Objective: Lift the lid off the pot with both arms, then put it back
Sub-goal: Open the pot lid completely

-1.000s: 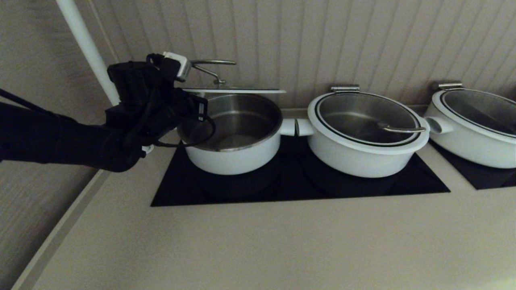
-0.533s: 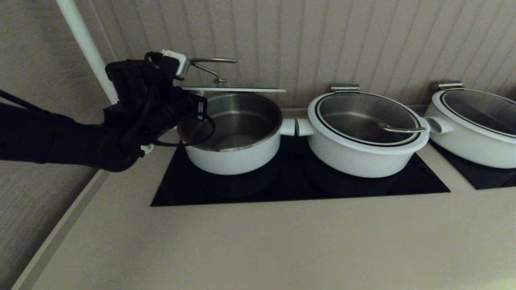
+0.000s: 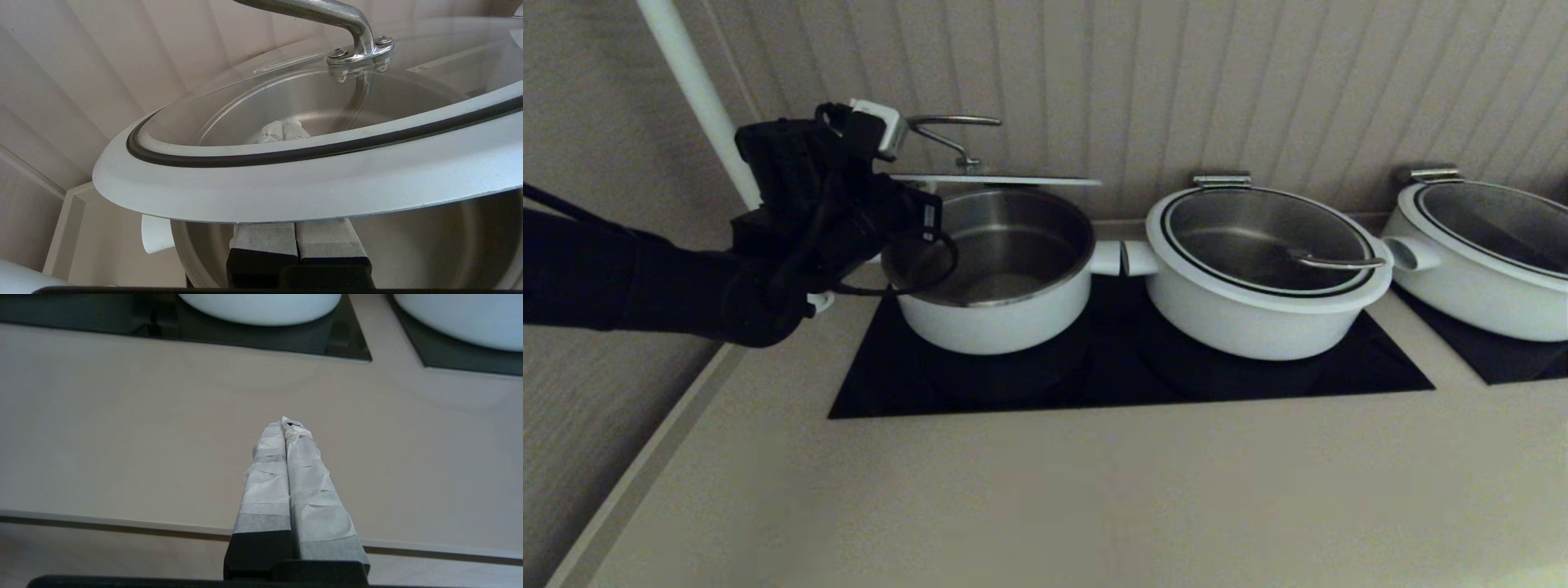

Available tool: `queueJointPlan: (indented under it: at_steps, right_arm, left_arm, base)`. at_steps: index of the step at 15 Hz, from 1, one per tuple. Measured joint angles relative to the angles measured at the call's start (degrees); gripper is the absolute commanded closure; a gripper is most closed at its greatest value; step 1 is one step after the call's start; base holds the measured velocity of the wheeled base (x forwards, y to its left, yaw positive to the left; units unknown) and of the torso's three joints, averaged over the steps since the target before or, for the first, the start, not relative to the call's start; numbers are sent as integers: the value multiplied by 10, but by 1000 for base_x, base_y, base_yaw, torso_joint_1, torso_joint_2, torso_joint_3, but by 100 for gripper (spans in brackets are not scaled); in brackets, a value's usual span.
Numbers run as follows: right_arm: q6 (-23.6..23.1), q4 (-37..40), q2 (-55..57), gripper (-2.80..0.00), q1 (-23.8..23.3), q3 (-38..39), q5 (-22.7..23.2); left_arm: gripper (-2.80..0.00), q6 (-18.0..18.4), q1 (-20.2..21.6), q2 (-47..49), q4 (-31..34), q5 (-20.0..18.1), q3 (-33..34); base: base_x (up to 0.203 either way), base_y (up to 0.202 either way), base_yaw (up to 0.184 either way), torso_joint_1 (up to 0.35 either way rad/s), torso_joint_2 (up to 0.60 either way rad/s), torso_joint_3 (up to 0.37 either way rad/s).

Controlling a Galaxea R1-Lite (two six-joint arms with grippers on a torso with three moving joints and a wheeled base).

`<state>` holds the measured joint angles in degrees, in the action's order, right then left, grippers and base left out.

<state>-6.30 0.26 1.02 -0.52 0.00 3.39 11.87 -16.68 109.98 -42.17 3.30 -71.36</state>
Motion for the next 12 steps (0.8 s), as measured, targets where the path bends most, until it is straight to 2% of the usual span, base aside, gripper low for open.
queueJointPlan:
  at_steps: [6,12]
  right_arm:
    - [0,0,-8,0,0,0,0]
    - [0,0,-9,0,0,0,0]
  left_arm:
    - [0,3,1,9,4,-1,-54]
    - [0,3,2,17,0,-1,-76]
  base:
    - [0,0,0,0,0,0]
    - [0,0,0,0,0,0]
